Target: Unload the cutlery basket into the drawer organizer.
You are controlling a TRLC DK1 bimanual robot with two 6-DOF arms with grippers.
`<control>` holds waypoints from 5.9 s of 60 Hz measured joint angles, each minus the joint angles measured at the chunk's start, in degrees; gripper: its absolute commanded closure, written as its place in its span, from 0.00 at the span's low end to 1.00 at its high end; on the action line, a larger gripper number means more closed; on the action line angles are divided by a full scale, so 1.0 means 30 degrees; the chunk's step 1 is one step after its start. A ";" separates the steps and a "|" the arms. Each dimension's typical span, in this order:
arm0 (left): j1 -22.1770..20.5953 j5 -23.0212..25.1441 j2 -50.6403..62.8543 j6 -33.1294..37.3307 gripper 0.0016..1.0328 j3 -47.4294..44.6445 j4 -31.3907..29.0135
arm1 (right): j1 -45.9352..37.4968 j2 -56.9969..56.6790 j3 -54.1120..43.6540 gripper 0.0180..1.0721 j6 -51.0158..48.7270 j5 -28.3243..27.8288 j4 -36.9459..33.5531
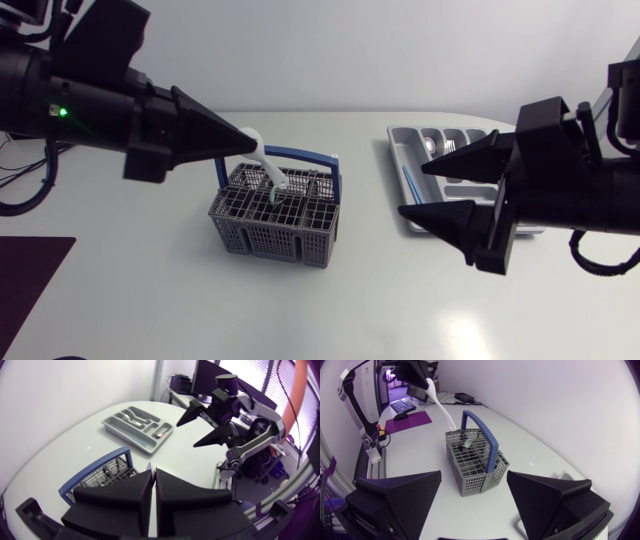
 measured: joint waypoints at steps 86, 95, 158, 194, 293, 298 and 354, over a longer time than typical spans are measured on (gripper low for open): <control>-0.2688 0.6900 0.8131 1.0477 0.97 0.5144 -0.8211 | 0.5880 0.2514 -0.0102 0.78 -0.1974 -0.1377 0.1013; -0.2812 0.6936 0.8138 1.0469 0.97 0.5144 -0.8218 | 0.5865 0.2761 -0.0146 0.91 -0.1982 -0.1333 0.1144; -0.0240 0.1698 0.6696 0.4357 0.05 0.4867 -0.3803 | -0.4699 0.0845 -0.1537 0.94 -0.8808 -0.1552 -0.1996; -0.0780 -0.2025 0.6477 0.2157 0.06 0.1792 -0.3504 | -1.4739 0.9602 -0.2521 0.94 -1.7981 -0.1304 0.5588; -0.2783 -0.8255 0.6098 0.1319 0.13 -0.0168 -0.1195 | -1.2983 0.9406 -0.3060 0.09 -1.8965 0.5122 0.9042; -0.3628 -1.0149 0.5792 0.1348 0.16 -0.1209 -0.0095 | -1.2866 0.8218 -0.3060 0.09 -1.8345 0.4663 0.7708; -0.4932 -1.5956 0.5202 0.4481 0.33 -0.6047 0.9559 | -1.1584 0.2317 -0.3009 0.09 -1.6028 0.3162 0.2820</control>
